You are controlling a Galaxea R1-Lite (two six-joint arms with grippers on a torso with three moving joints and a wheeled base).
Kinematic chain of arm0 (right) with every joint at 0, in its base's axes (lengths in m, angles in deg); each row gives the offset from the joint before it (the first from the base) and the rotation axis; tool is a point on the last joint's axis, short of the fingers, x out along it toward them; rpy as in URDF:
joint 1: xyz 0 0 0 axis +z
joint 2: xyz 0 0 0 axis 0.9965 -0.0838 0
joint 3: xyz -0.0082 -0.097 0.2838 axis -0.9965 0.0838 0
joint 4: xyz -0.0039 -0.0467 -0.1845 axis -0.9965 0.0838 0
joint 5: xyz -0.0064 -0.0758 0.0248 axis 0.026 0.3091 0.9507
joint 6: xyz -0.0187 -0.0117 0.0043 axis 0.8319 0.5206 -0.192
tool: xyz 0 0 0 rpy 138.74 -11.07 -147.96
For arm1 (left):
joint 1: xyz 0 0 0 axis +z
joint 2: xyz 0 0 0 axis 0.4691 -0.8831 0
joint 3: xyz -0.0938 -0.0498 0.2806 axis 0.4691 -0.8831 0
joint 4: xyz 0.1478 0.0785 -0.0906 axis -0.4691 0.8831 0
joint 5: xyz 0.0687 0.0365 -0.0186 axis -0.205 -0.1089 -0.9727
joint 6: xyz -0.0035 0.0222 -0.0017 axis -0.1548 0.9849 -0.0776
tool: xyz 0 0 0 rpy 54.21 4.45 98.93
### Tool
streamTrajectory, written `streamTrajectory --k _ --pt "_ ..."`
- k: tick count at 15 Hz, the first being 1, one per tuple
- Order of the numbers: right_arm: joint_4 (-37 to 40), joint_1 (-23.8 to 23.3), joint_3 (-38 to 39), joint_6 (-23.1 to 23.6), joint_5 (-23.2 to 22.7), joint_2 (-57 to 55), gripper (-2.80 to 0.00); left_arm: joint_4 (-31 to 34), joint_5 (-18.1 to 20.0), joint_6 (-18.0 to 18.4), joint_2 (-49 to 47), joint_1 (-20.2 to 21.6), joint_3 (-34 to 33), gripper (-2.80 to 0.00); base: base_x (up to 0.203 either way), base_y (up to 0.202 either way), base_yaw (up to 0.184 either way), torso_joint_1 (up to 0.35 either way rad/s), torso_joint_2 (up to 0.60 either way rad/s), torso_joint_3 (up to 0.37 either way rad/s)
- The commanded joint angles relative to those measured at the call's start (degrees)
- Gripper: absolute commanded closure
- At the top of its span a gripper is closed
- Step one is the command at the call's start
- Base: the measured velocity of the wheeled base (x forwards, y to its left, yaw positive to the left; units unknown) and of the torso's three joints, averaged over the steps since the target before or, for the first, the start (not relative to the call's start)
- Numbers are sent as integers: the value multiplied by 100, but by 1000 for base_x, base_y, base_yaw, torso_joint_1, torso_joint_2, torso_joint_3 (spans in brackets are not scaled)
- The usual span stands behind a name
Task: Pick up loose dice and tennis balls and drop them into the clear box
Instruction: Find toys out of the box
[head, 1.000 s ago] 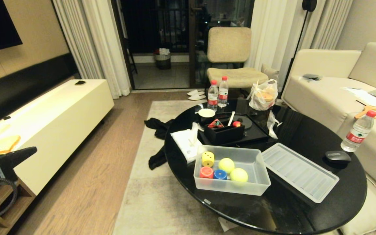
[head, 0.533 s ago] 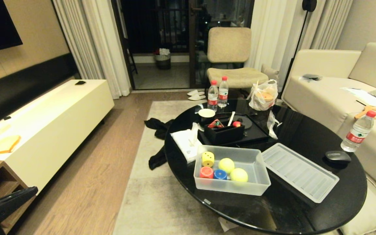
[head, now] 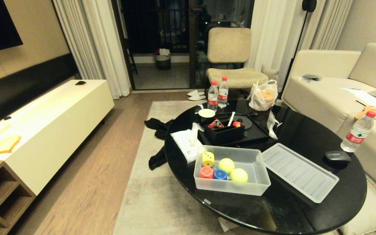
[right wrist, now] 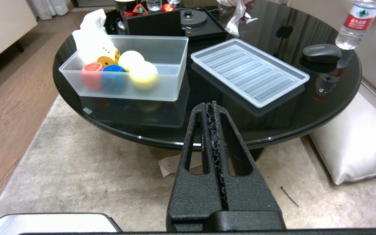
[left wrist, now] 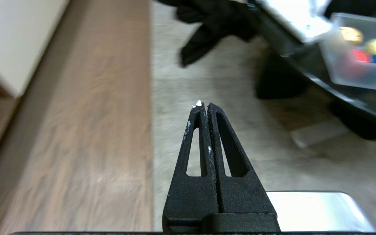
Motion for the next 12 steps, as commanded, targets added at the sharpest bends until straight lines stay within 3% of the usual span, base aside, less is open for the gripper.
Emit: streamTrajectory --k 1,6,8,12 --pt "0 1 1 5 0 -9 0 187 74 10 731 274 -264 0 0 0 0 0 0 0" --pt "0 1 1 -3 0 -9 0 564 607 44 1773 380 -413 0 0 0 0 0 0 0" --pt "-9 1 1 -3 0 -9 0 613 858 212 2201 490 -425 0 0 0 0 0 0 0" --pt "0 1 1 6 0 -9 0 1001 610 476 2829 516 -501 0 0 0 0 0 0 0"
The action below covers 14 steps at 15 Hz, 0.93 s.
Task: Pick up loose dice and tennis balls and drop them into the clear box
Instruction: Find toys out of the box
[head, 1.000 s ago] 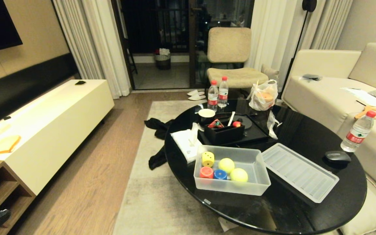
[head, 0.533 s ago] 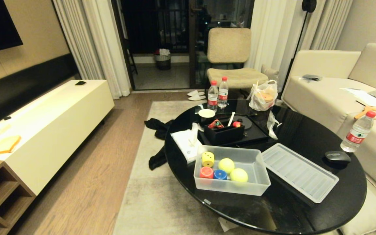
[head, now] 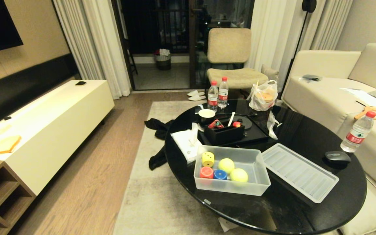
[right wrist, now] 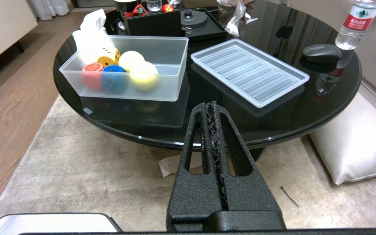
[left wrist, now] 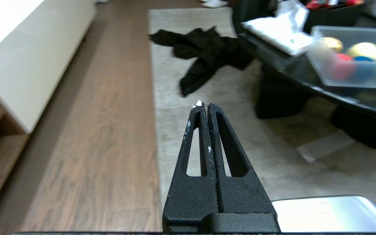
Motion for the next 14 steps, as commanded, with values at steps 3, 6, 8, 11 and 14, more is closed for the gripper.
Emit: streamTrajectory --k 3,6,8,11,14 --pt "0 1 1 4 0 -9 0 46 -219 -195 281 7 -17 0 0 0 0 0 0 0" --pt "0 1 1 0 0 -9 0 46 -328 91 281 7 -20 0 0 0 0 0 0 0" --pt "0 1 1 0 0 0 0 -31 -333 665 281 7 -160 0 0 0 0 0 0 0" --pt "0 1 1 0 0 0 0 -61 -338 572 281 7 -166 0 0 0 0 0 0 0" --pt "0 1 1 0 0 -9 0 -104 -387 140 281 7 -166 0 0 0 0 0 0 0"
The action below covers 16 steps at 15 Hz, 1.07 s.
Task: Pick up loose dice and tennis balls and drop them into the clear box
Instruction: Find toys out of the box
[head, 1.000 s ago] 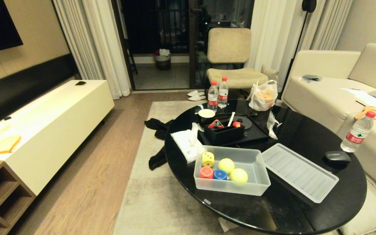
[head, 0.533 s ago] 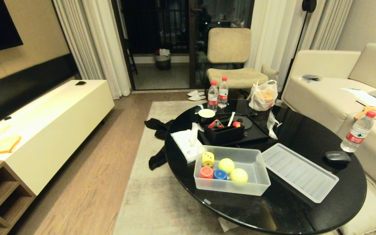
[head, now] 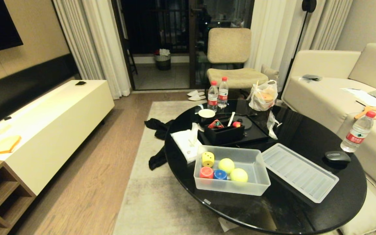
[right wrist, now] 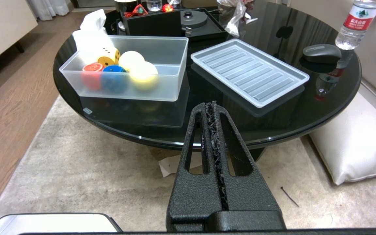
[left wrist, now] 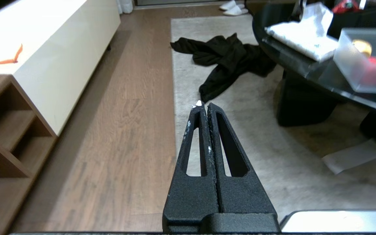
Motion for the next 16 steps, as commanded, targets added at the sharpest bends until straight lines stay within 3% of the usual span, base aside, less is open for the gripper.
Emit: streamTrajectory --k 1,16 --pt "-1 1 1 2 0 -8 0 -9 -1 -19 -13 0 -22 0 0 0 0 0 0 0" --pt "-17 1 10 -15 0 -8 0 -18 13 -19 -13 0 -22 0 0 0 0 0 0 0"
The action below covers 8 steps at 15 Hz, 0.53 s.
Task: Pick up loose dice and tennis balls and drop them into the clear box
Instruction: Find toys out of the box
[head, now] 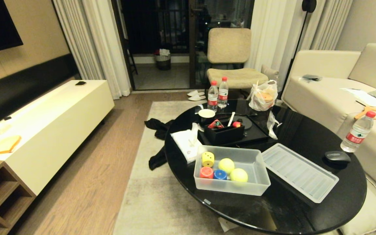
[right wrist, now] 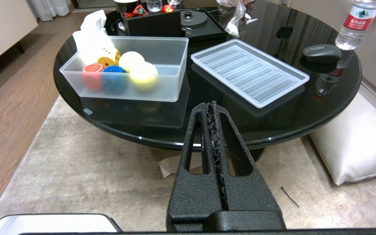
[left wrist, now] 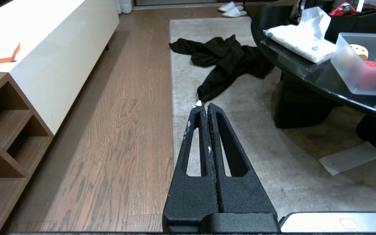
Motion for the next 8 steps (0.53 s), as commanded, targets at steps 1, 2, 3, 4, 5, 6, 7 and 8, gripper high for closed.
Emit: streamTrajectory --k 1,2,3,4,5,6,7,8 --pt "-4 1 2 0 -1 -9 0 -4 -1 -1 -11 0 -18 0 0 0 0 0 0 0" --pt "-1 1 2 0 -1 -1 0 -4 -1 -1 -11 0 -18 0 0 0 0 0 0 0" --pt "2 1 2 0 -1 -9 0 -4 -1 -1 -11 0 -18 0 0 0 0 0 0 0" --pt "-4 1 2 0 -1 -9 0 -4 -1 -1 -11 0 -18 0 0 0 0 0 0 0" --pt "-2 1 2 0 -1 0 0 -3 -1 -1 -11 0 -18 0 0 0 0 0 0 0" --pt "-4 1 2 0 -1 -9 0 -4 -1 -1 -11 0 -18 0 0 0 0 0 0 0" --pt "-1 1 2 0 -1 -3 0 -4 -1 -1 -11 0 -18 0 0 0 0 0 0 0" --pt "-4 1 2 0 -1 -9 0 -4 -1 -1 -11 0 -18 0 0 0 0 0 0 0"
